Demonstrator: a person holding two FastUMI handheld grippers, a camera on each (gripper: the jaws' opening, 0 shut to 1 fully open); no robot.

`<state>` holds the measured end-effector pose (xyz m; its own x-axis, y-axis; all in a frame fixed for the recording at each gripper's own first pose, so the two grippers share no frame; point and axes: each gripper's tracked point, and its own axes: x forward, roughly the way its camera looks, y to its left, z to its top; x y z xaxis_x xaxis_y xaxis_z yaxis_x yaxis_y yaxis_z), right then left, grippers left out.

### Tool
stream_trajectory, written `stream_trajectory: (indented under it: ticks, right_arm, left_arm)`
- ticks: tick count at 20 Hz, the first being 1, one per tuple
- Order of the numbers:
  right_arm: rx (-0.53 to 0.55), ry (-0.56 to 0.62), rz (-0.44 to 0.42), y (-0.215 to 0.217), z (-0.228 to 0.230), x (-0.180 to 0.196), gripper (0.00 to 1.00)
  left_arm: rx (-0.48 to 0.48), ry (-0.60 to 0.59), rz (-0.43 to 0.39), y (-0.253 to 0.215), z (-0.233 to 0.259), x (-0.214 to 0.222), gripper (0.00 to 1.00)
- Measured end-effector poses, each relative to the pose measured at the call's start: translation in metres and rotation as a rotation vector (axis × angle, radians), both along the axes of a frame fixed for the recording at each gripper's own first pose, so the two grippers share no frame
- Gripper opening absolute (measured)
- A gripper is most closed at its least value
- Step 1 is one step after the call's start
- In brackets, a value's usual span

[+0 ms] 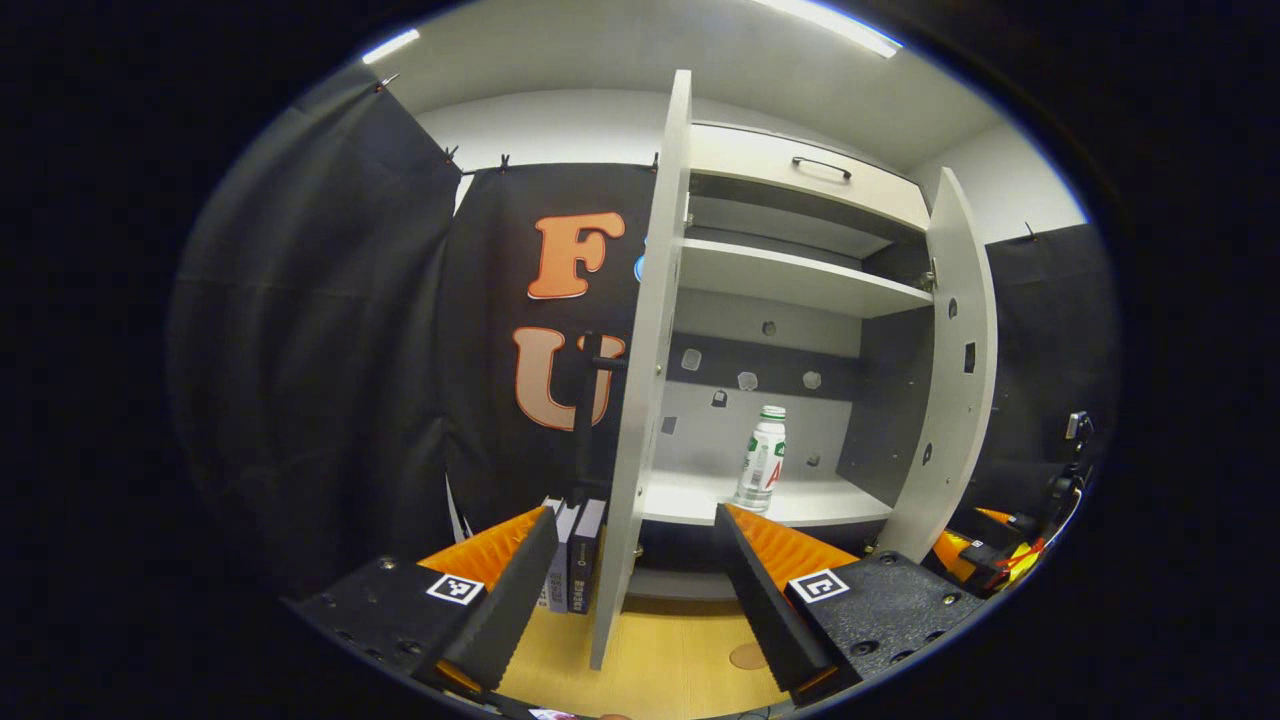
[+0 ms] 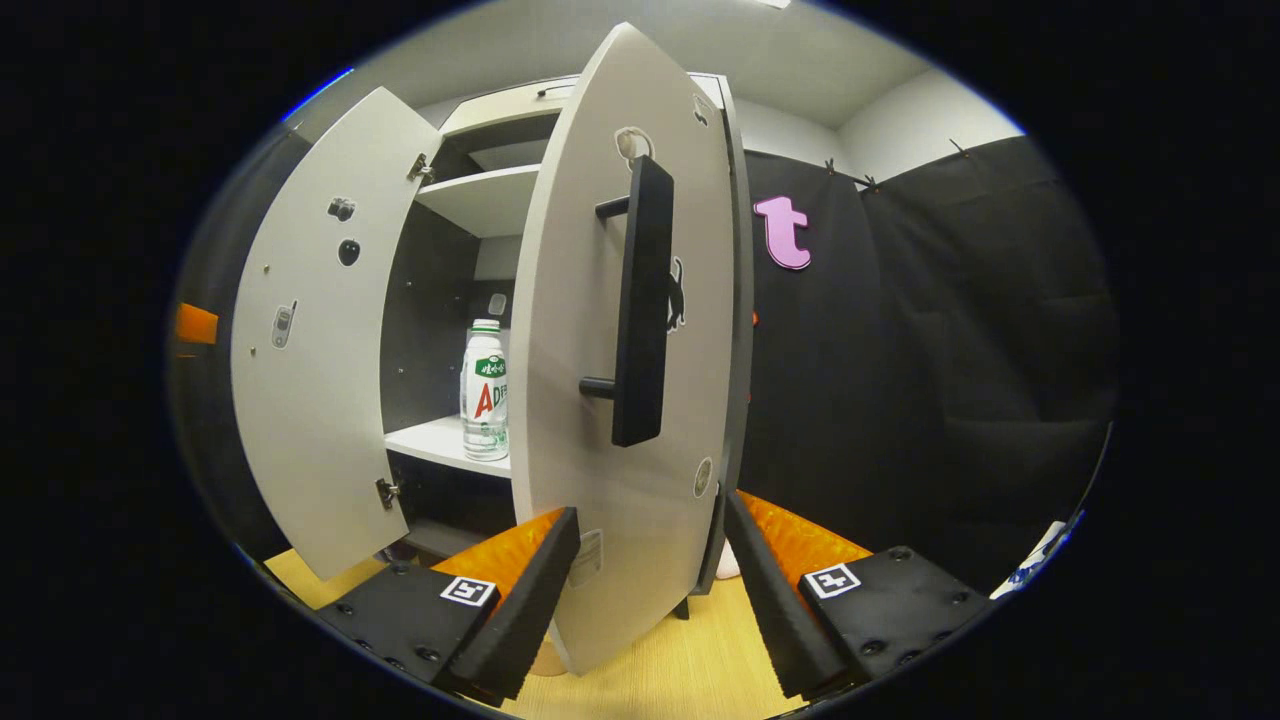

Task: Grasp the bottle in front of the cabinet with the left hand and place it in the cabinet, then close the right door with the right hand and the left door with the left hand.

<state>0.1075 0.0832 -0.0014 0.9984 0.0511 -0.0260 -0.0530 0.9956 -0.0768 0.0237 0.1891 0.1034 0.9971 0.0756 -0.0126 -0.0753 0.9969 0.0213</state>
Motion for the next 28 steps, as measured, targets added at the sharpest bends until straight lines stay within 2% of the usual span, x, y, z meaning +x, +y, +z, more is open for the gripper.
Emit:
stream_trajectory:
  ticks: [1,6,8,9,12,20,21,26,27,28]
  right_arm:
    - [0.003,0.001,0.006,0.004,0.0,0.003,0.96]
    - [-0.01,0.002,0.039,0.031,-0.001,0.018,0.96]
    - [-0.025,-0.001,0.048,0.038,-0.001,0.019,0.96]
    - [-0.032,-0.001,0.049,0.04,-0.002,0.02,0.89]
    - [-0.042,0.002,0.049,0.041,-0.004,0.02,0.89]
    - [-0.055,0.001,0.011,0.028,-0.001,0.017,0.89]
    - [-0.055,0.002,0.007,0.027,-0.001,0.017,0.96]
    - [-0.051,0.016,-0.005,0.024,-0.005,0.015,0.96]
    - [-0.051,0.019,-0.005,0.022,-0.007,0.015,0.96]
    - [-0.05,0.022,-0.006,0.022,-0.008,0.016,0.96]
  left_arm:
    - [0.002,-0.001,0.012,0.007,0.0,-0.001,0.96]
    - [0.015,-0.013,0.062,0.035,0.003,0.001,0.95]
    - [0.024,-0.014,0.084,0.05,0.001,0.0,0.96]
    - [0.03,-0.013,0.095,0.057,0.0,0.001,0.96]
    - [0.035,-0.003,0.124,0.075,-0.006,0.01,0.96]
    - [0.022,0.018,0.152,0.109,-0.03,0.038,0.96]
    - [0.02,0.02,0.155,0.113,-0.033,0.042,0.96]
    - [0.018,0.04,0.154,0.125,-0.051,0.06,0.96]
    - [0.021,0.041,0.149,0.125,-0.054,0.064,0.94]
    - [0.028,0.039,0.141,0.125,-0.055,0.068,0.96]
